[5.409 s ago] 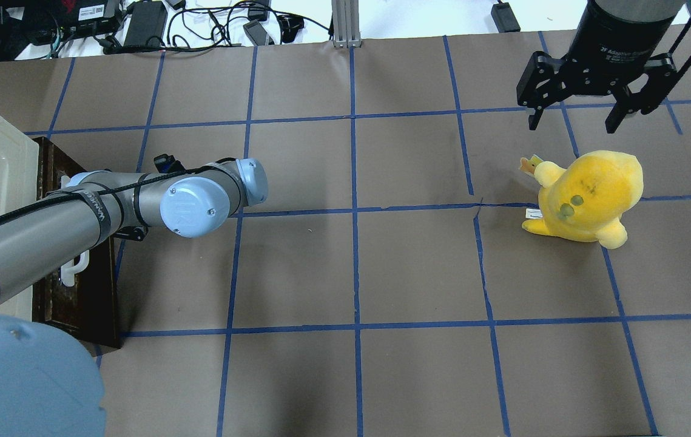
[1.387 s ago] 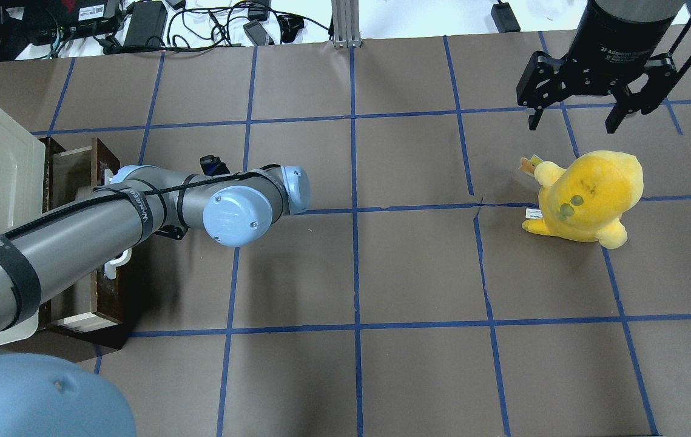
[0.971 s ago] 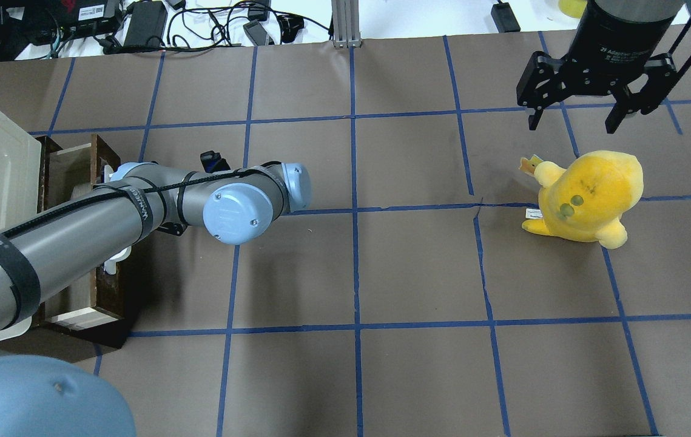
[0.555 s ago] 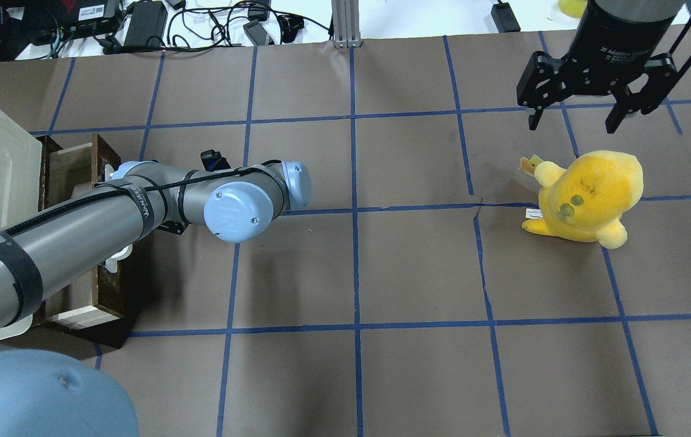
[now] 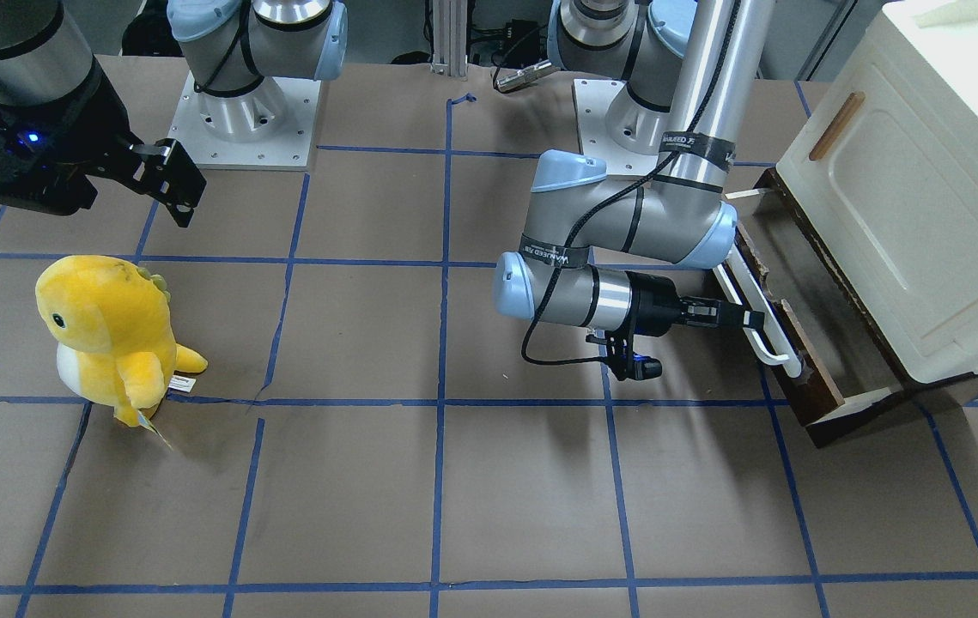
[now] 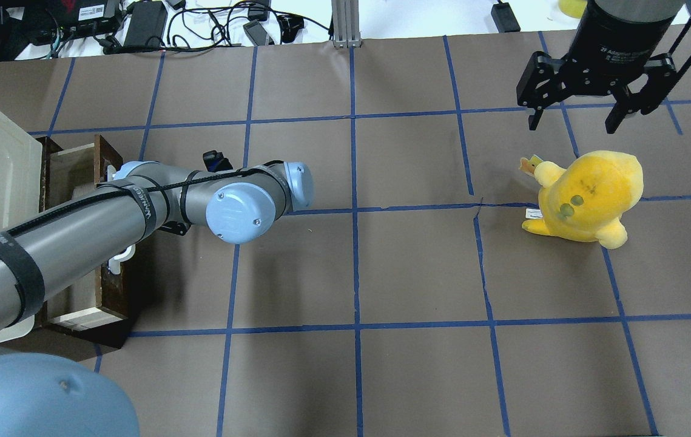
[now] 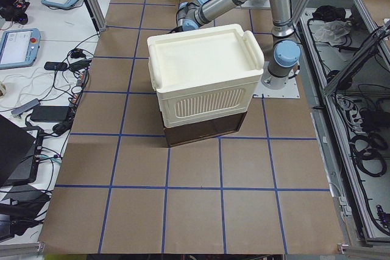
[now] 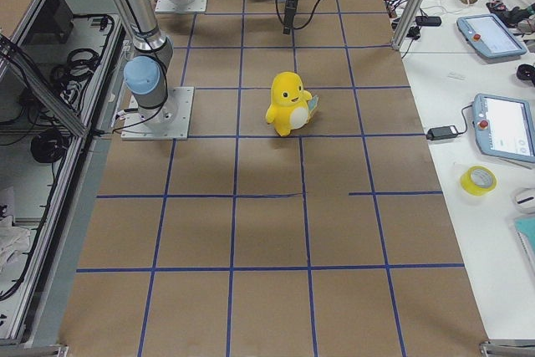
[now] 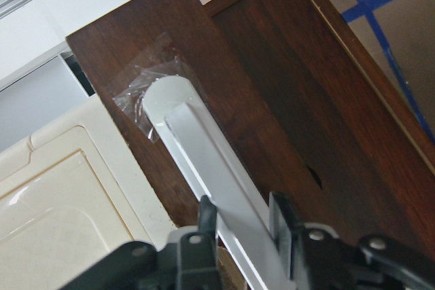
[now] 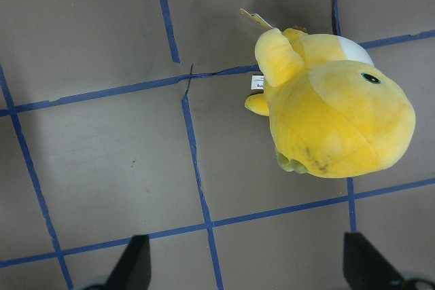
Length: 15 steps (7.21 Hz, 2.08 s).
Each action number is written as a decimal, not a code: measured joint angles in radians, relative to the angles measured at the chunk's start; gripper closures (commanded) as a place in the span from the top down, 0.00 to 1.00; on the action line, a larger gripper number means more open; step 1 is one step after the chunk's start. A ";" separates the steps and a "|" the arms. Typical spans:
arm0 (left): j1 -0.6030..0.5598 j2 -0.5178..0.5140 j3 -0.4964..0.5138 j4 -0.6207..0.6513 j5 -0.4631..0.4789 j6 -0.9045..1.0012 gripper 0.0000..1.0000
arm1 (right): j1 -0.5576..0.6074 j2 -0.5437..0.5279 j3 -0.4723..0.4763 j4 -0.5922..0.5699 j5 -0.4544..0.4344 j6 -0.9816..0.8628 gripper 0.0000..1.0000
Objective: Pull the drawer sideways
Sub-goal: 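Keep pulling the drawer farther out with the left gripper, then open the left gripper and lift it away from the handle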
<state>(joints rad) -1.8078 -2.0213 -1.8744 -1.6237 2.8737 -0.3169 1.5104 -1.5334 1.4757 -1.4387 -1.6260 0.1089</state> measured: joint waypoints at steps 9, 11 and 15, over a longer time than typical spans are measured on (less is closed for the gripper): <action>-0.037 0.325 0.277 0.009 -0.798 0.184 0.87 | 0.000 0.000 0.000 0.000 0.000 0.000 1.00; 0.031 0.423 0.319 0.010 -1.024 0.219 0.89 | 0.000 0.000 0.000 0.000 0.000 0.000 1.00; 0.165 0.513 0.362 0.016 -1.258 0.293 1.00 | 0.000 -0.001 0.000 0.000 0.000 0.000 1.00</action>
<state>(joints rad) -1.6432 -1.5084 -1.5126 -1.6073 1.6155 -0.0241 1.5103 -1.5339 1.4757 -1.4389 -1.6260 0.1089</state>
